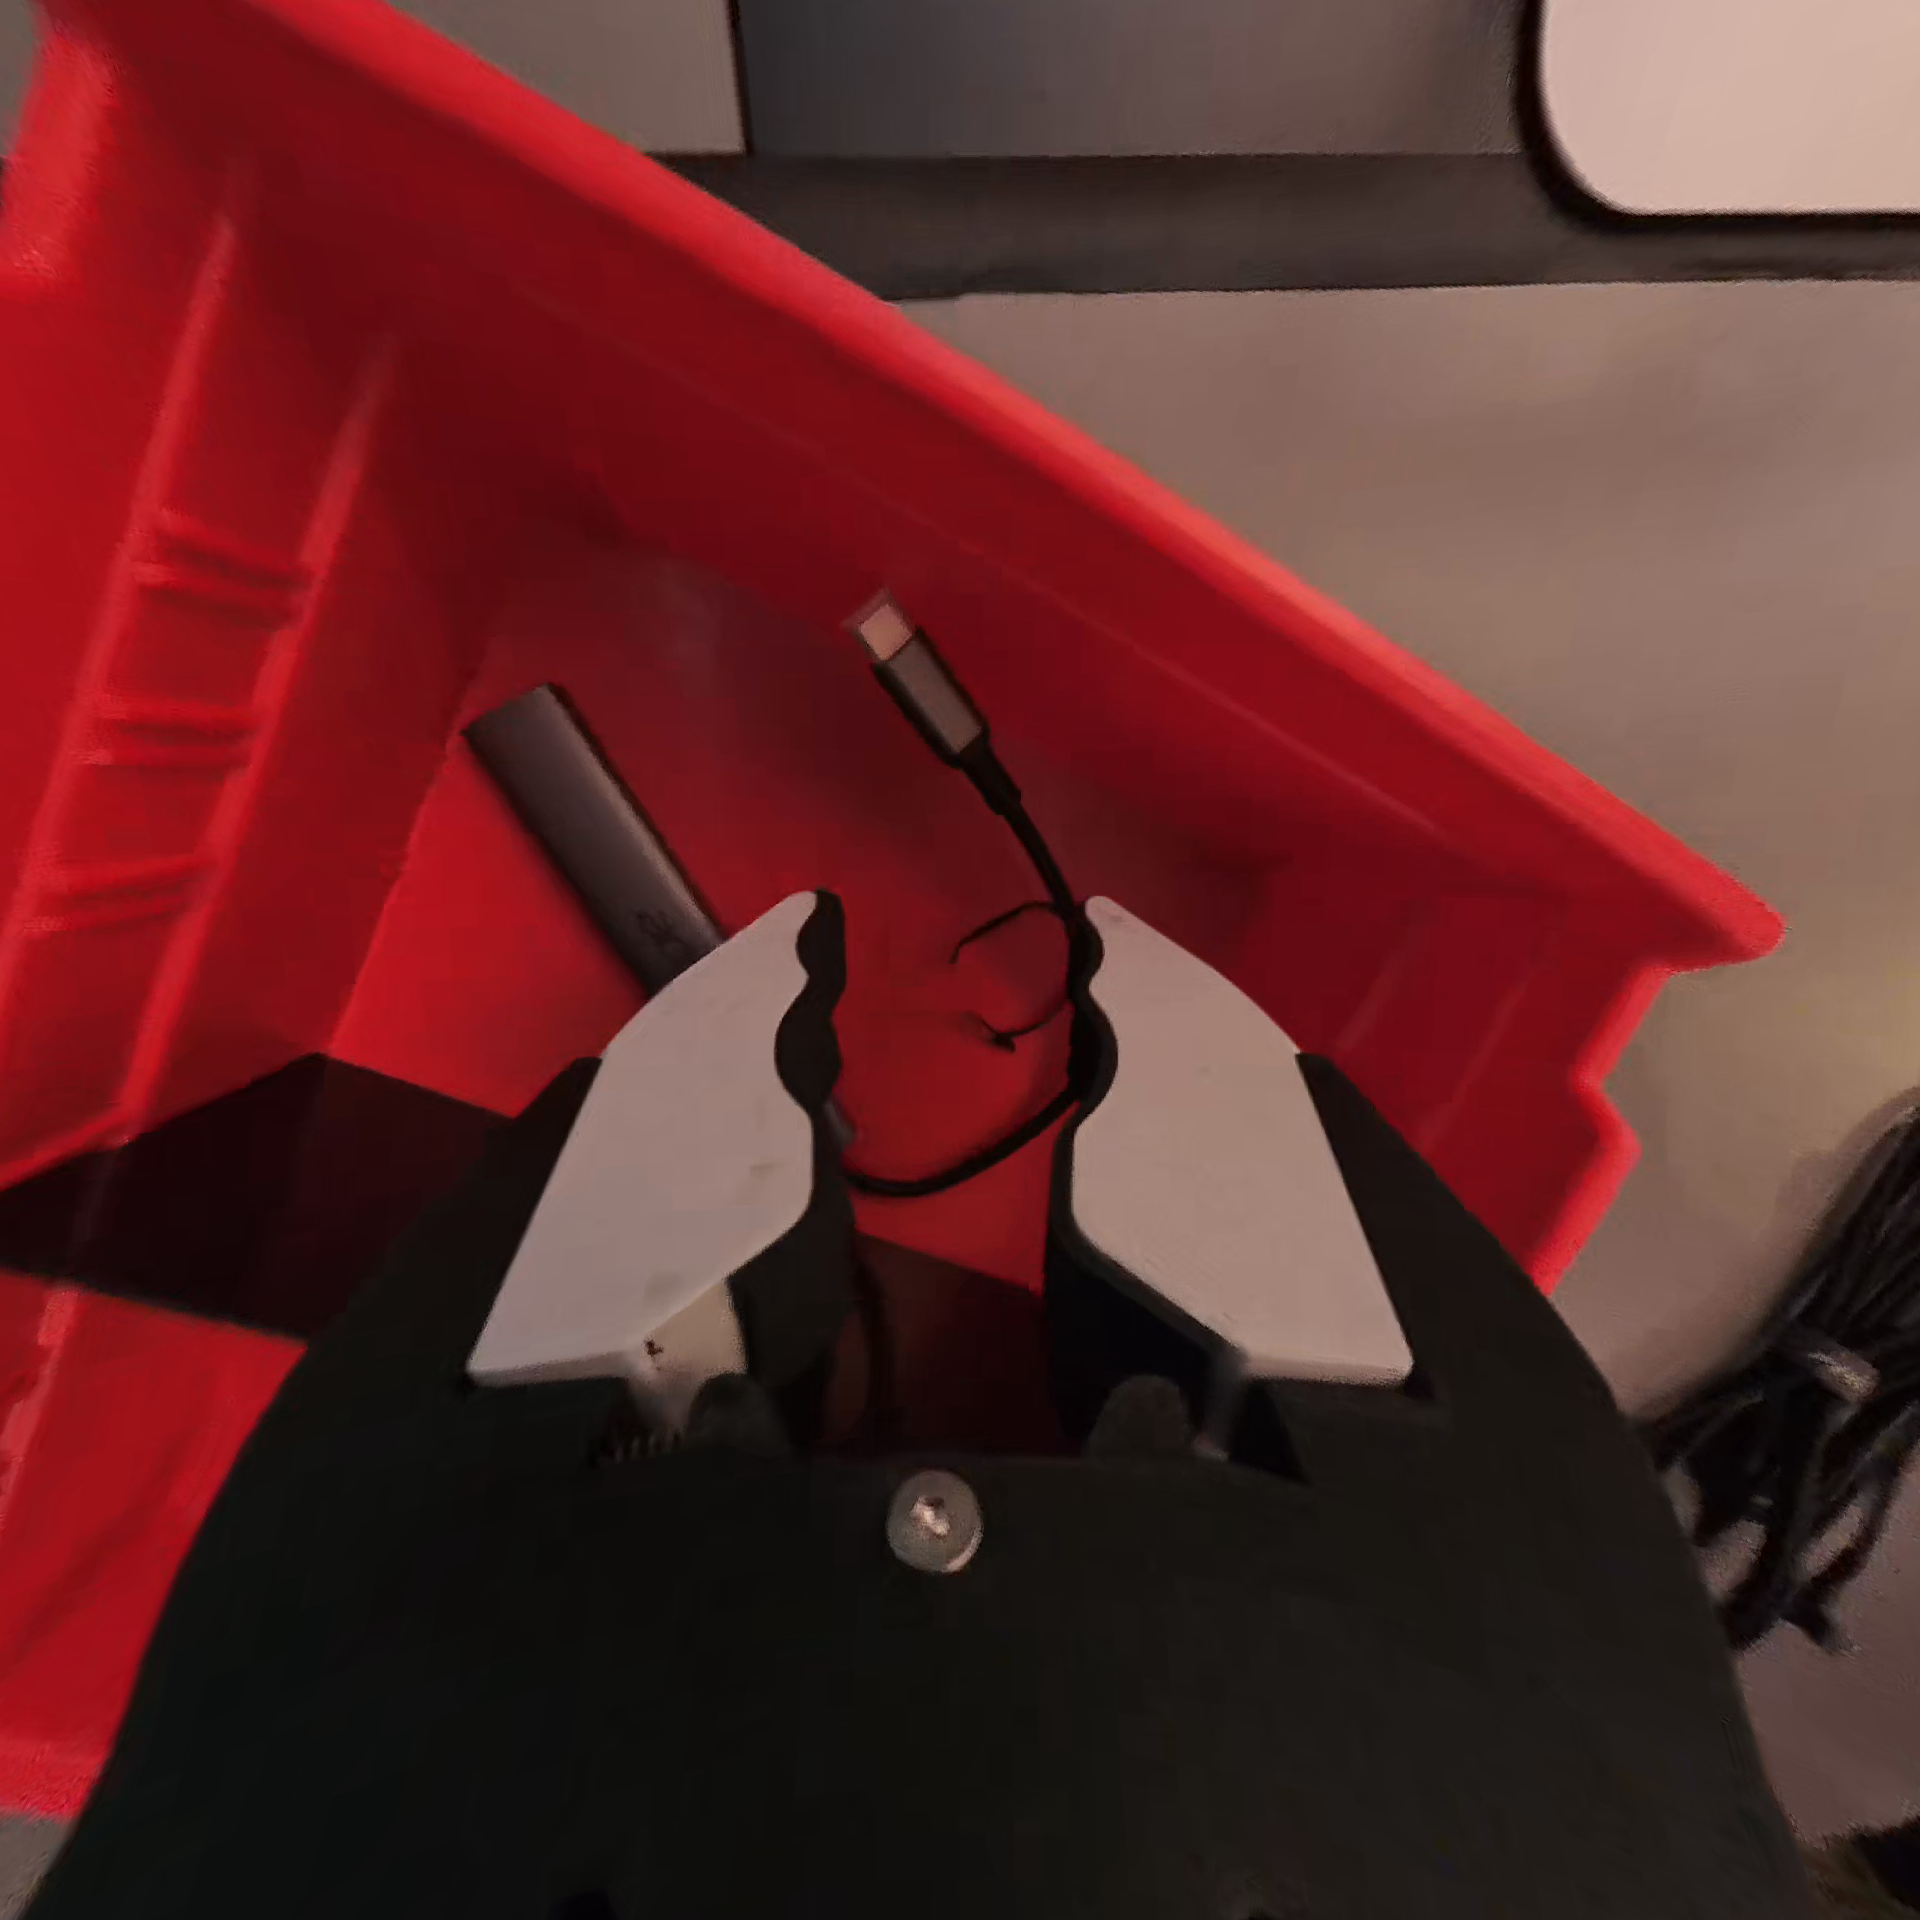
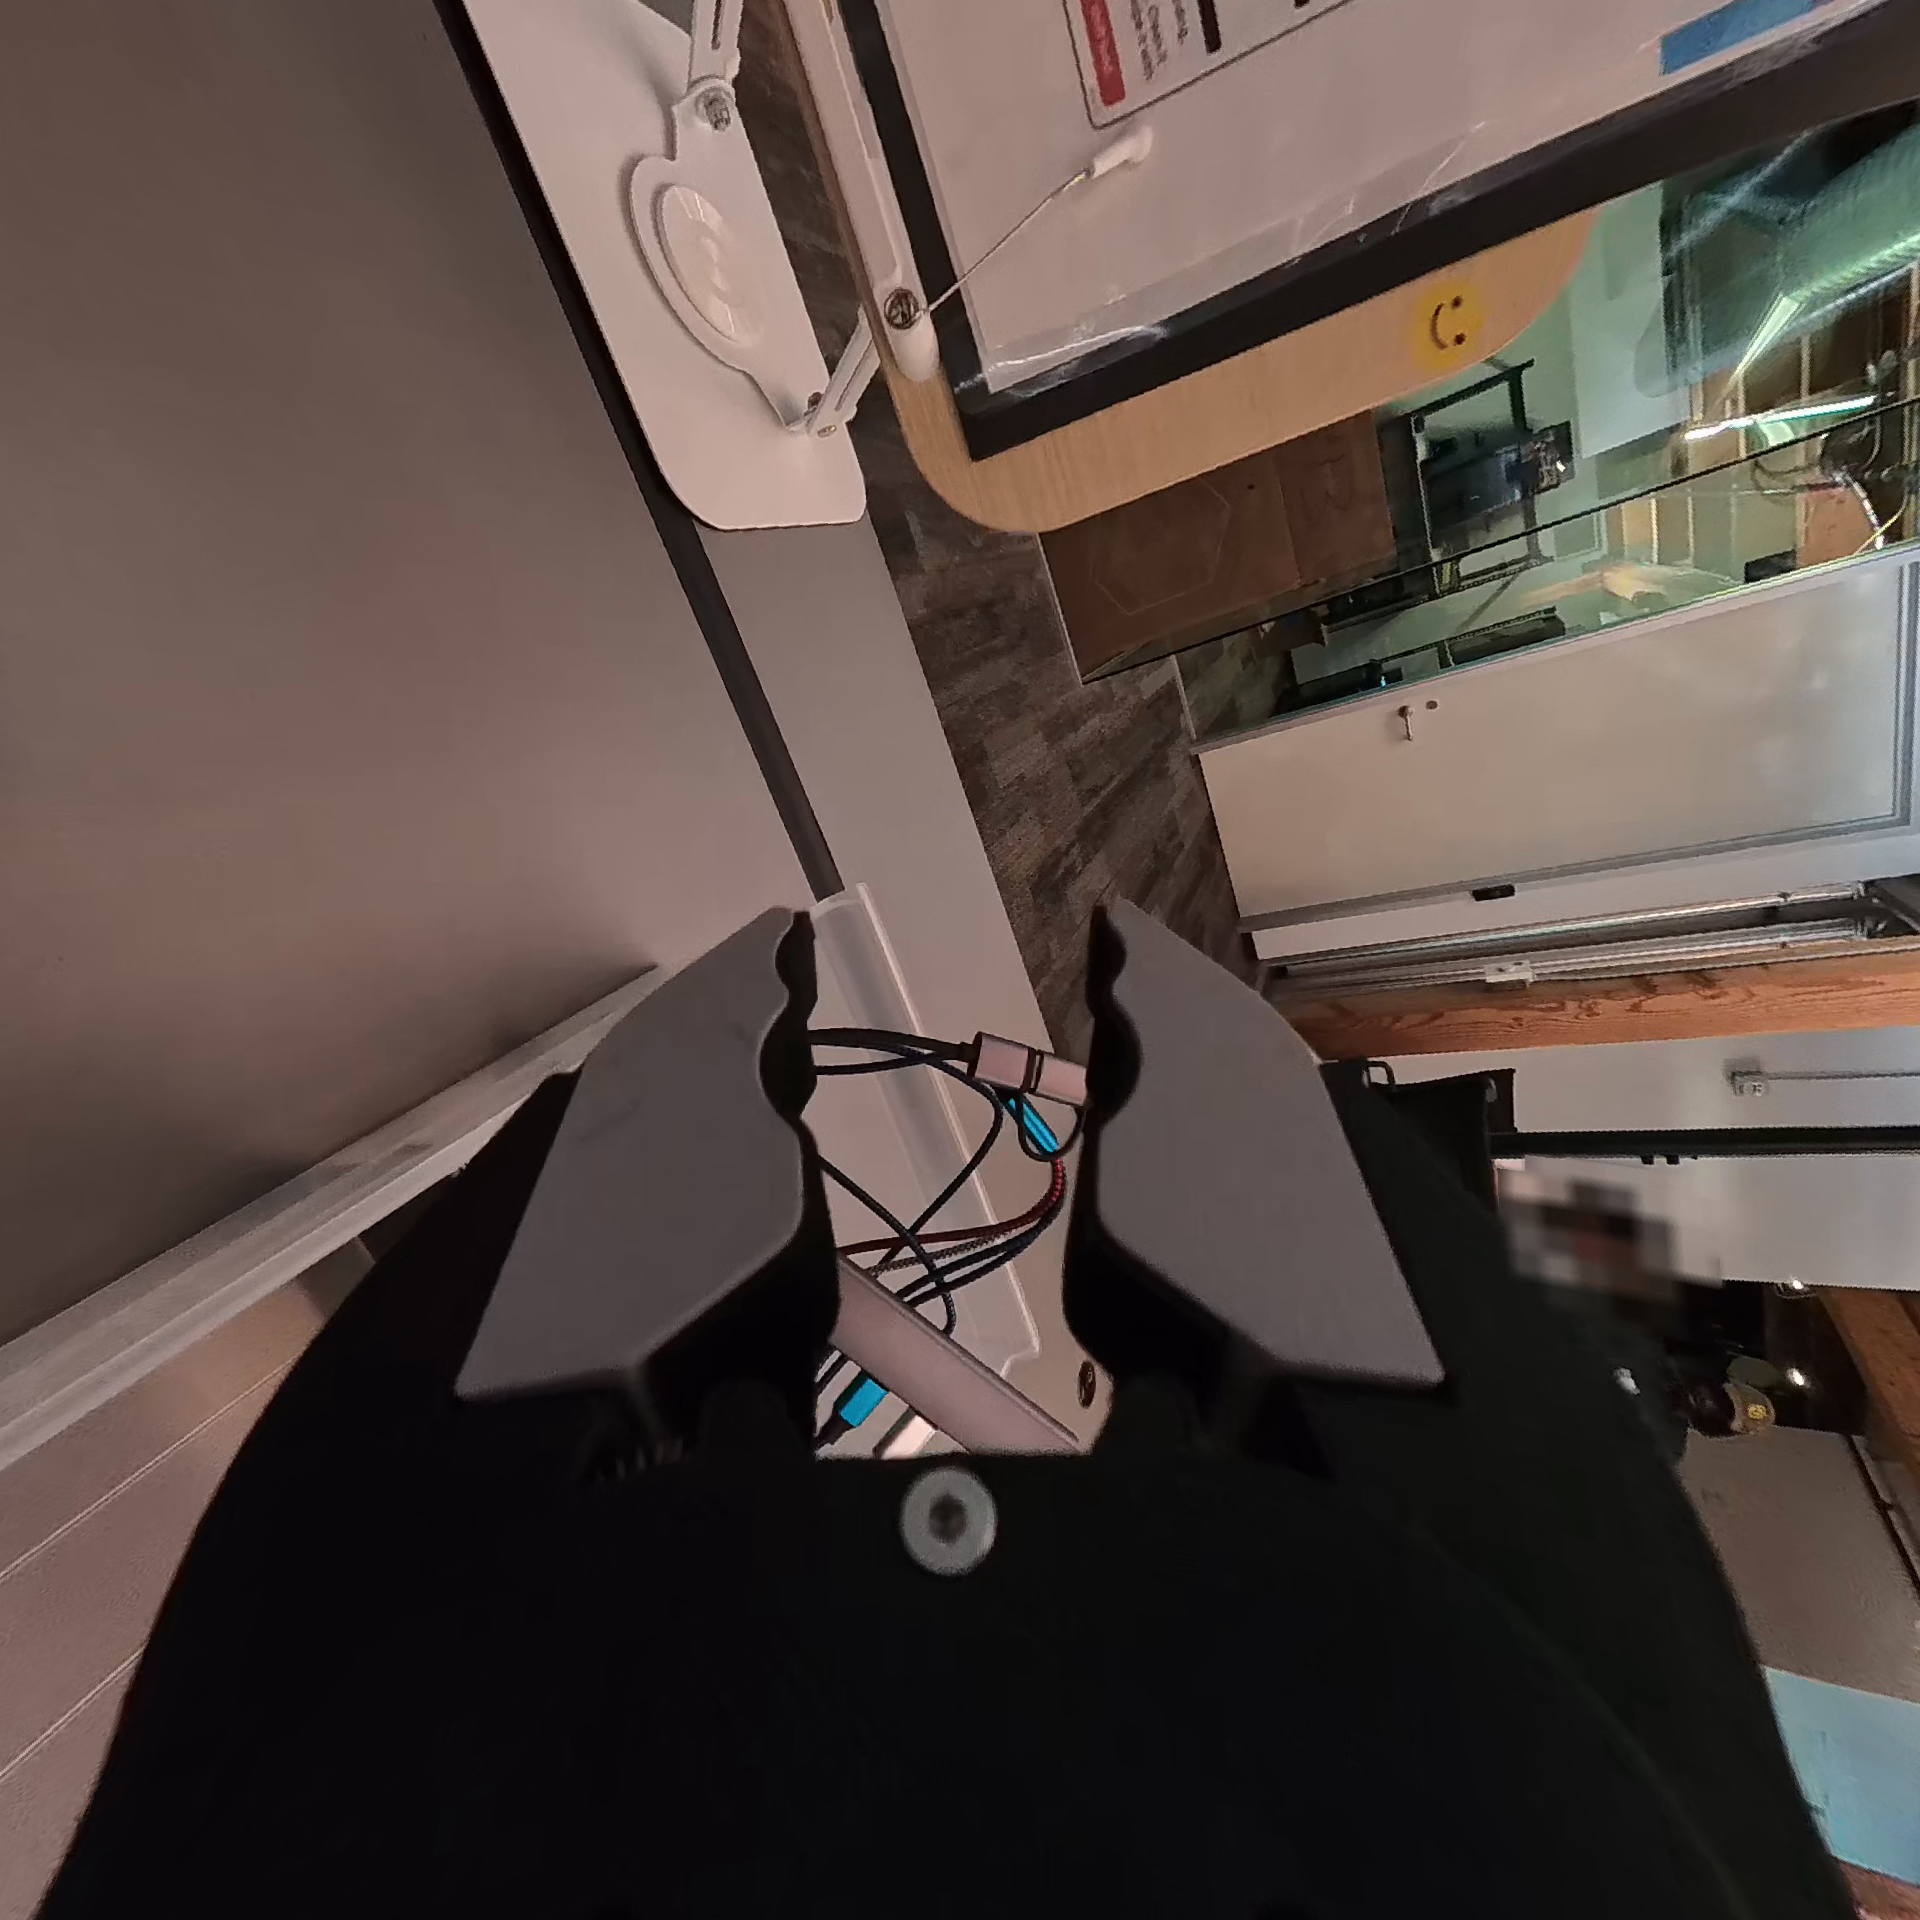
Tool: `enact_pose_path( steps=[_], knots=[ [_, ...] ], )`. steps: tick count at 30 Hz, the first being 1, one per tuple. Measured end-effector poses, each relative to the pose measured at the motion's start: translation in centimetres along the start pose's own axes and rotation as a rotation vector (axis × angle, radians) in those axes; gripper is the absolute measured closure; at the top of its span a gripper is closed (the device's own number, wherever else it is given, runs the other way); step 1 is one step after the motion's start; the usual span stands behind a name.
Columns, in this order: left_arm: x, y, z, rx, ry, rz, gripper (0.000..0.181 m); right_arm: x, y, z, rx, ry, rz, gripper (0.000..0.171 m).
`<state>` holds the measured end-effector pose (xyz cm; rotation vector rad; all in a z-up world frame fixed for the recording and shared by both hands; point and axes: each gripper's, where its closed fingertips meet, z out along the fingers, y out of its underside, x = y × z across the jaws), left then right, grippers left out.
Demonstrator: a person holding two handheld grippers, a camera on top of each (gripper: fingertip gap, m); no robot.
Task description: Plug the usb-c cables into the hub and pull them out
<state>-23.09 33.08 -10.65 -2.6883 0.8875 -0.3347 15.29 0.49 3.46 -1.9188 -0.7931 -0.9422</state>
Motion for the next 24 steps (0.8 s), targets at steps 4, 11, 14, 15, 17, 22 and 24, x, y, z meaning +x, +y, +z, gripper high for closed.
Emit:
enact_pose_path(
  steps=[4,11,14,15,17,22,24],
  knots=[
    [0.6,-0.4,1.4,-0.033,0.064,-0.046,0.141,-0.4,0.8,0.6,-0.032,-0.017,-0.004,0.120],
    [1.9,2.2,3.7,-0.201,0.128,-0.076,0.158,-0.5,1.4,0.9,-0.055,-0.022,-0.001,0.120],
    [2.8,2.9,3.7,-0.235,0.183,-0.058,0.175,-0.6,1.3,0.8,-0.055,-0.023,-0.005,0.120],
    [2.8,3.0,3.4,-0.233,0.190,-0.049,0.176,-0.6,1.2,0.8,-0.052,-0.023,-0.006,0.120],
    [3.1,2.9,2.1,-0.193,0.238,-0.049,0.177,-0.6,1.1,0.7,-0.047,-0.022,-0.008,0.120],
    [3.3,1.4,-5.1,0.053,0.328,-0.034,0.178,-0.6,0.9,0.4,-0.042,-0.022,-0.009,0.120],
    [4.0,0.8,-9.0,0.186,0.358,-0.002,0.178,-0.5,0.8,0.3,-0.036,-0.019,-0.008,0.120]
  ],
)
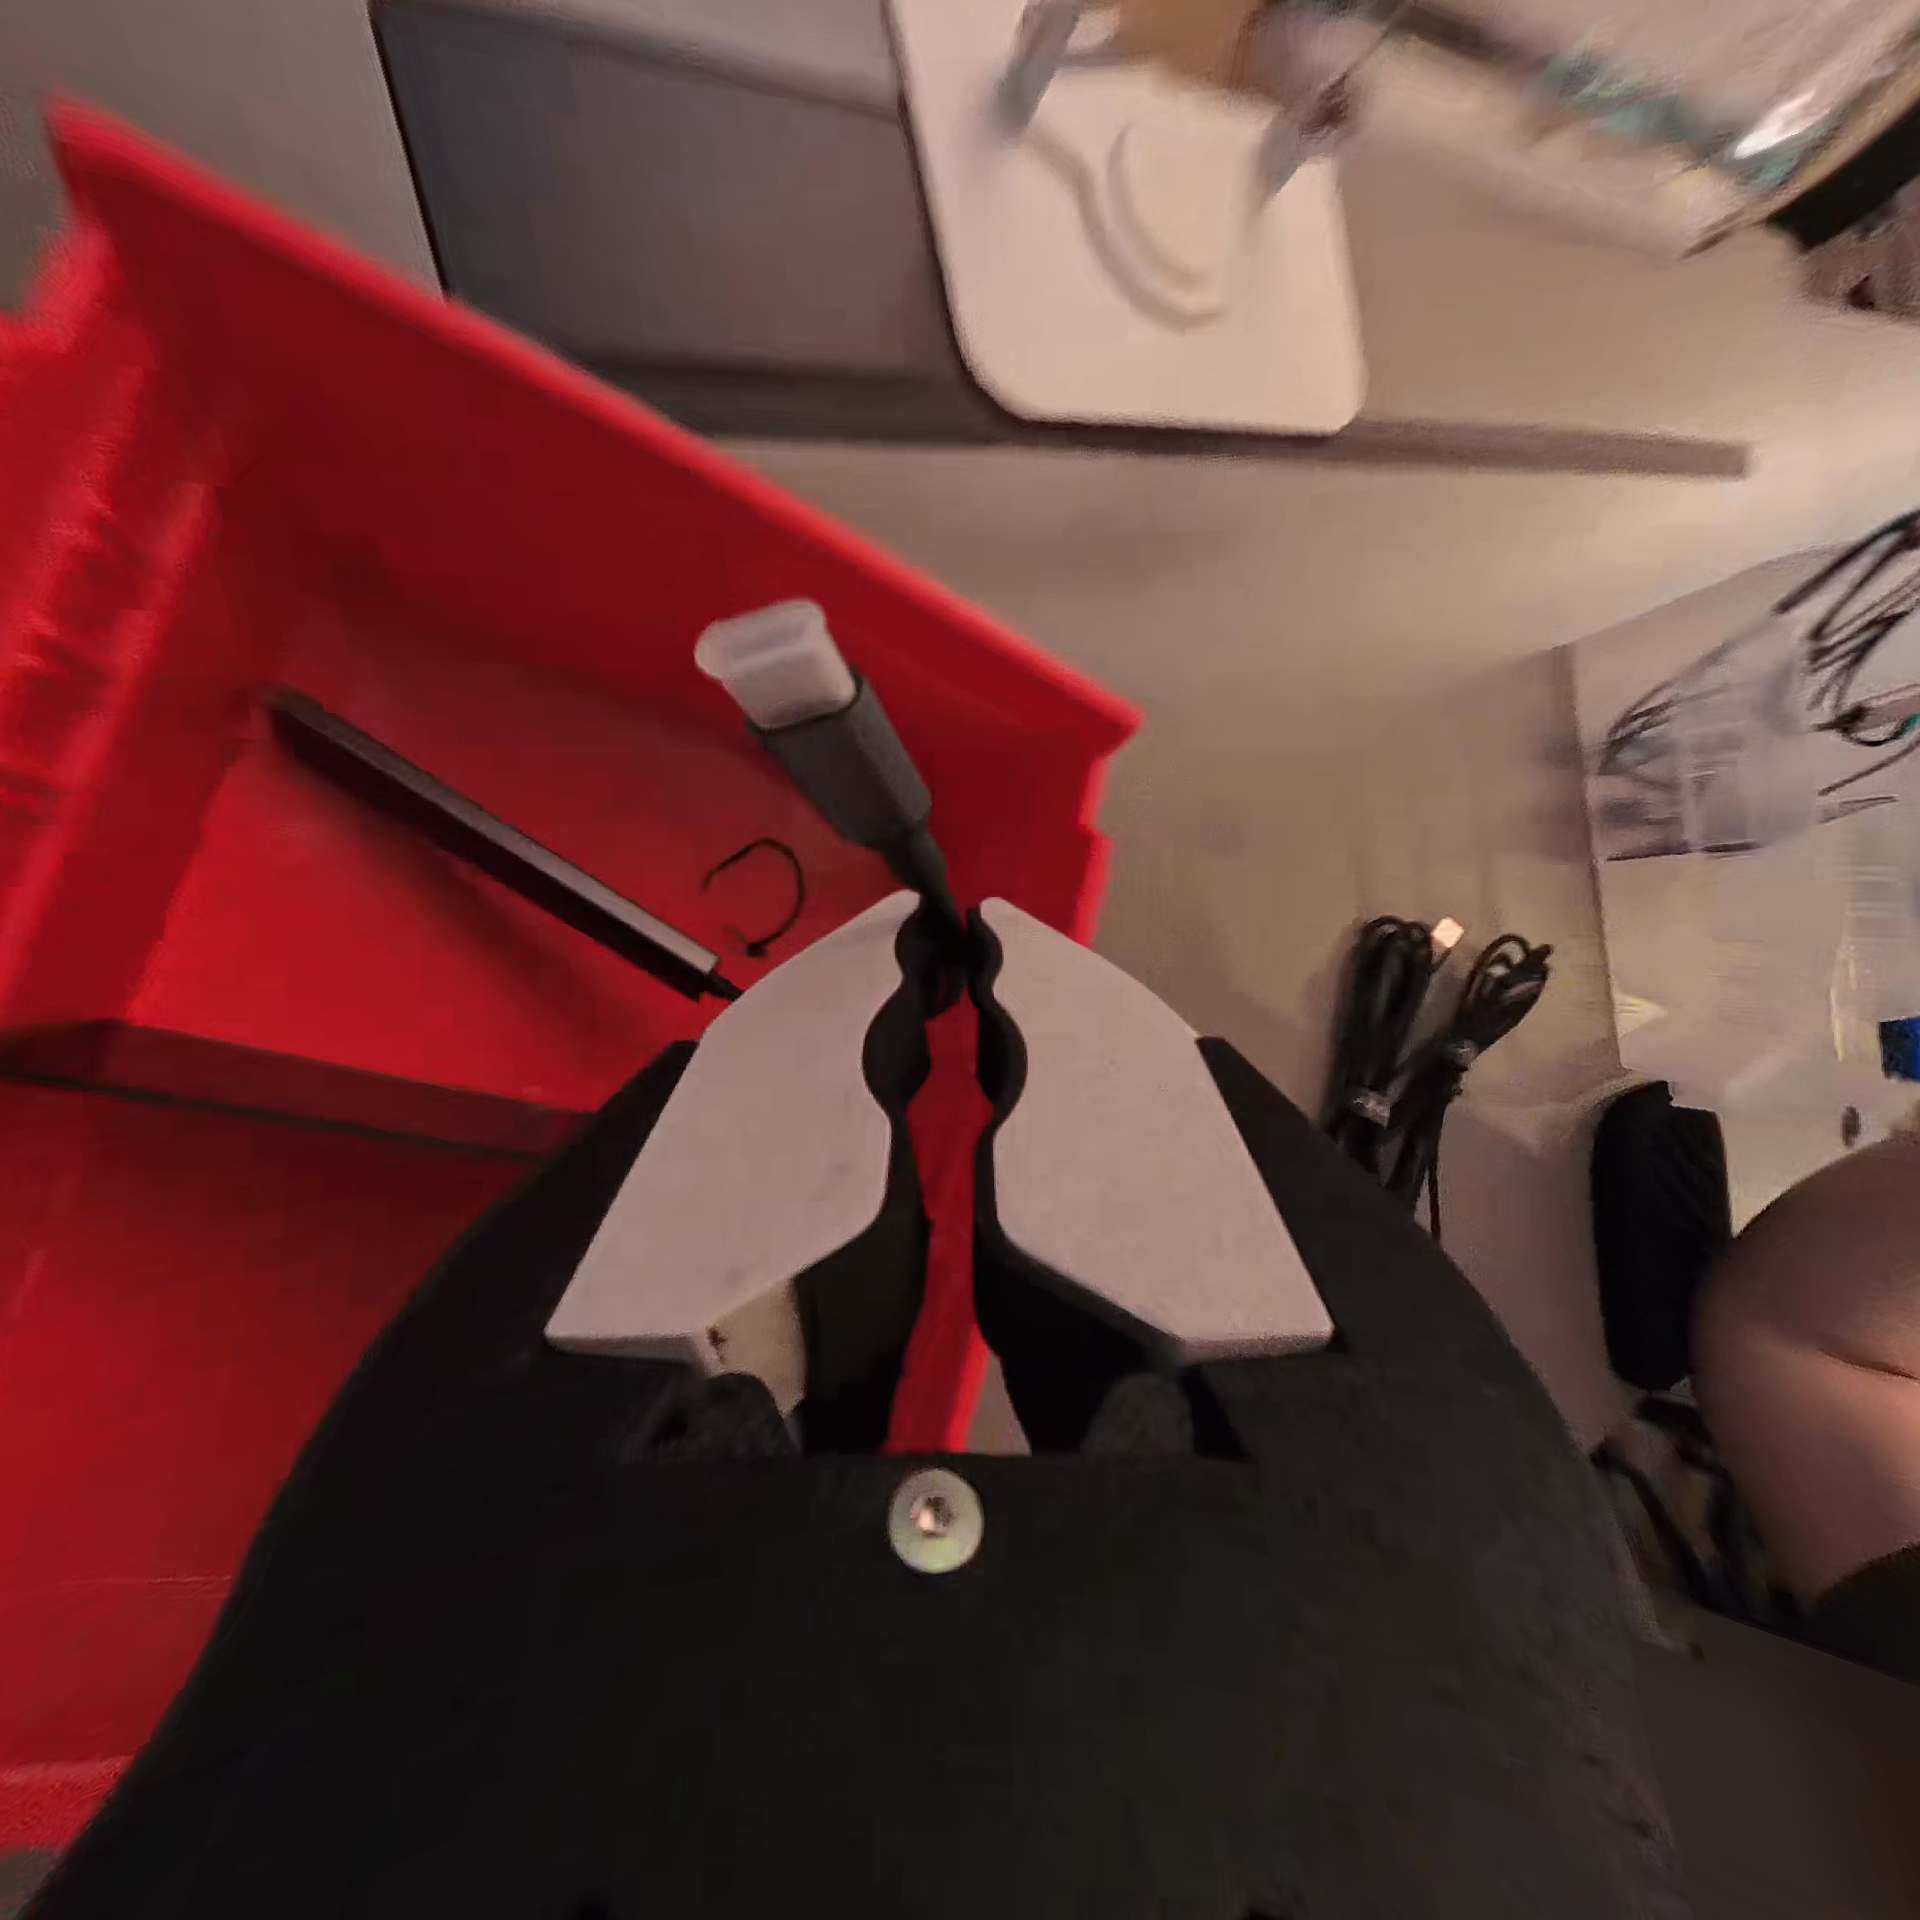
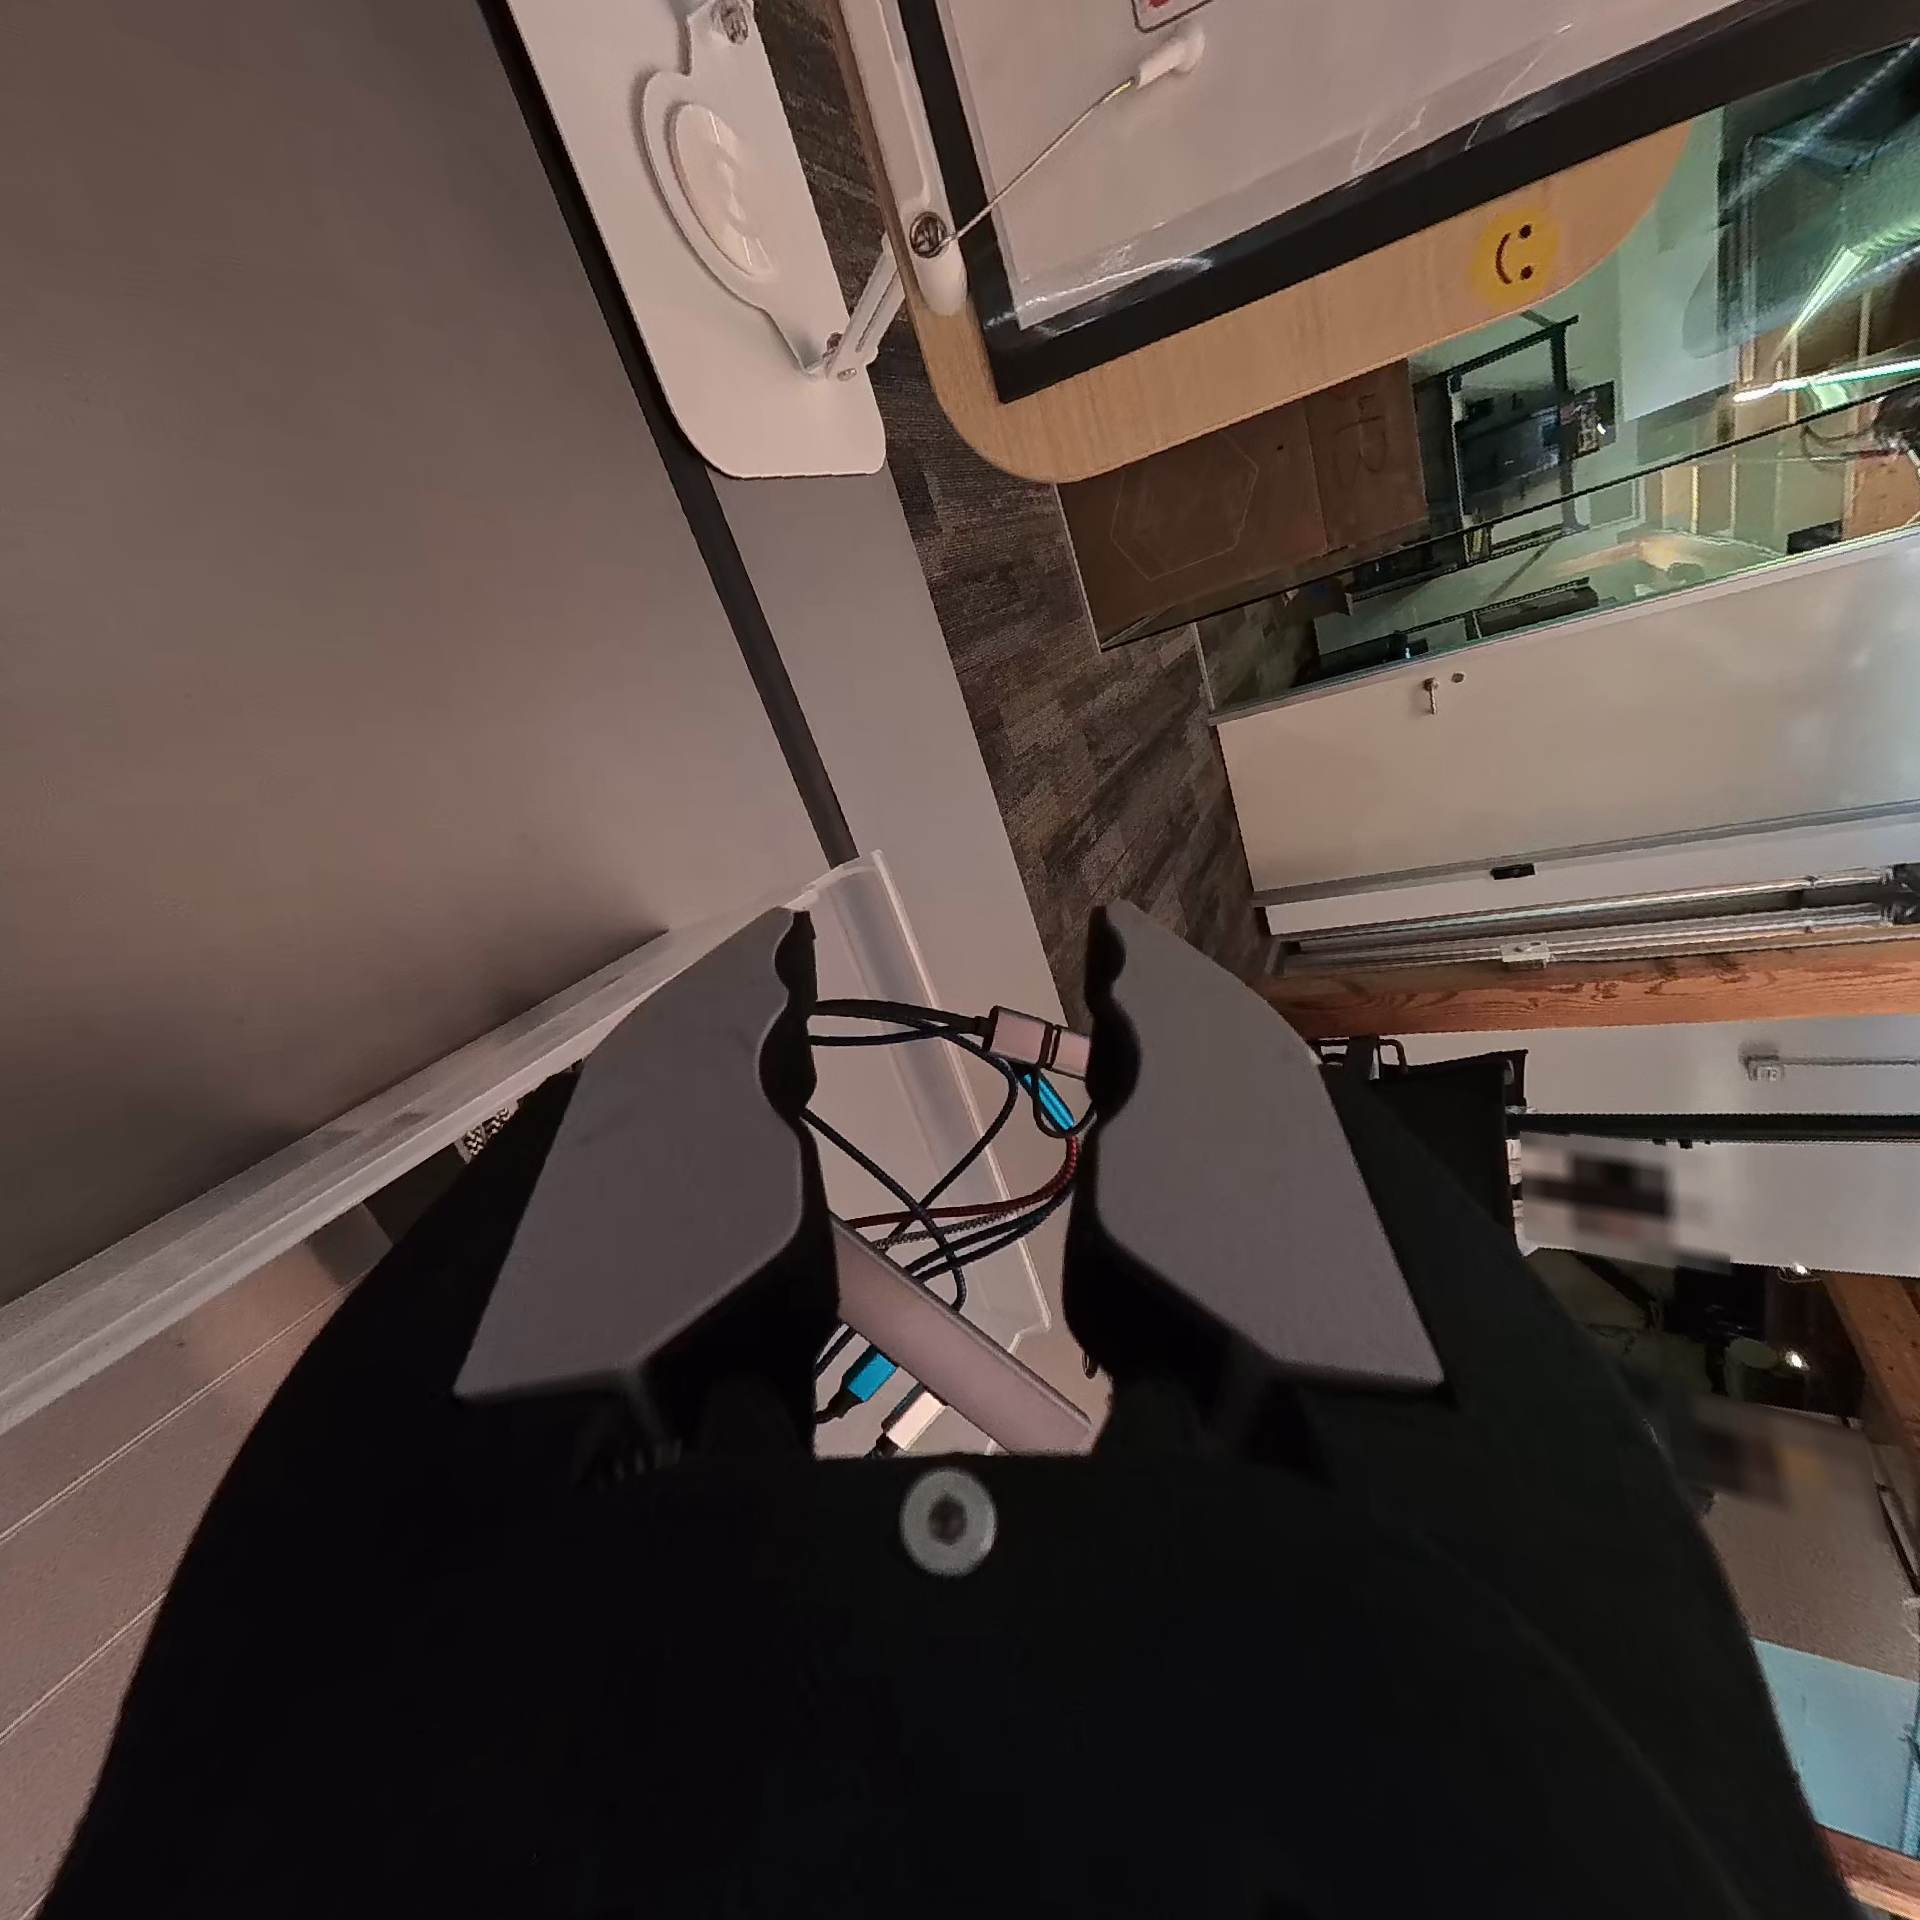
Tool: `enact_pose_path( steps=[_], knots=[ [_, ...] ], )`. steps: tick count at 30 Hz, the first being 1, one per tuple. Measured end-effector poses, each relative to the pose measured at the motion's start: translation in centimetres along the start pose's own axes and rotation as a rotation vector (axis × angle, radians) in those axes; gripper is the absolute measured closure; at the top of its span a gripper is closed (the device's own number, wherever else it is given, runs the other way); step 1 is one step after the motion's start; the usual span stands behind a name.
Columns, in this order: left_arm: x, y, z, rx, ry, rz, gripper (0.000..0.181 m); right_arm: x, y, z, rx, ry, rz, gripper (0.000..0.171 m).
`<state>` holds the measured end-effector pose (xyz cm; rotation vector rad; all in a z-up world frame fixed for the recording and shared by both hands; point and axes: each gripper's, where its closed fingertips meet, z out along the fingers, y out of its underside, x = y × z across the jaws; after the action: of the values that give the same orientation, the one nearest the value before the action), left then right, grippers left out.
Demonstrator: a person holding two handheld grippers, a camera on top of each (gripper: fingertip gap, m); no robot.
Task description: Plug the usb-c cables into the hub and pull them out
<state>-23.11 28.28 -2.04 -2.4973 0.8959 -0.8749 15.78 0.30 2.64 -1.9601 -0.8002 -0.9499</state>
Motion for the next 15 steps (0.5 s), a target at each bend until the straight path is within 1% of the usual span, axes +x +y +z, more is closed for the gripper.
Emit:
enact_pose_path(
  steps=[2,4,7,11,13,15],
  knots=[
    [2.2,-0.7,-3.0,0.101,-0.004,0.074,0.178,0.1,-0.1,-0.2,0.007,0.003,0.002,0.120],
    [5.4,-0.7,-5.2,0.171,0.016,0.164,0.178,0.1,-0.3,-0.3,0.013,0.006,0.001,0.120],
    [10.8,0.4,-6.3,0.186,0.056,0.320,0.178,0.1,-0.6,-0.5,0.021,0.007,-0.002,0.120],
    [16.0,2.6,-4.5,0.111,0.046,0.483,0.178,0.1,-1.0,-0.8,0.031,0.008,-0.008,0.120],
    [17.9,3.7,-2.7,0.056,0.031,0.554,0.179,0.1,-1.2,-0.9,0.037,0.009,-0.010,0.120],
    [19.6,5.2,-0.2,-0.033,0.047,0.613,0.179,0.2,-1.3,-1.0,0.043,0.011,-0.011,0.120]
  ],
)
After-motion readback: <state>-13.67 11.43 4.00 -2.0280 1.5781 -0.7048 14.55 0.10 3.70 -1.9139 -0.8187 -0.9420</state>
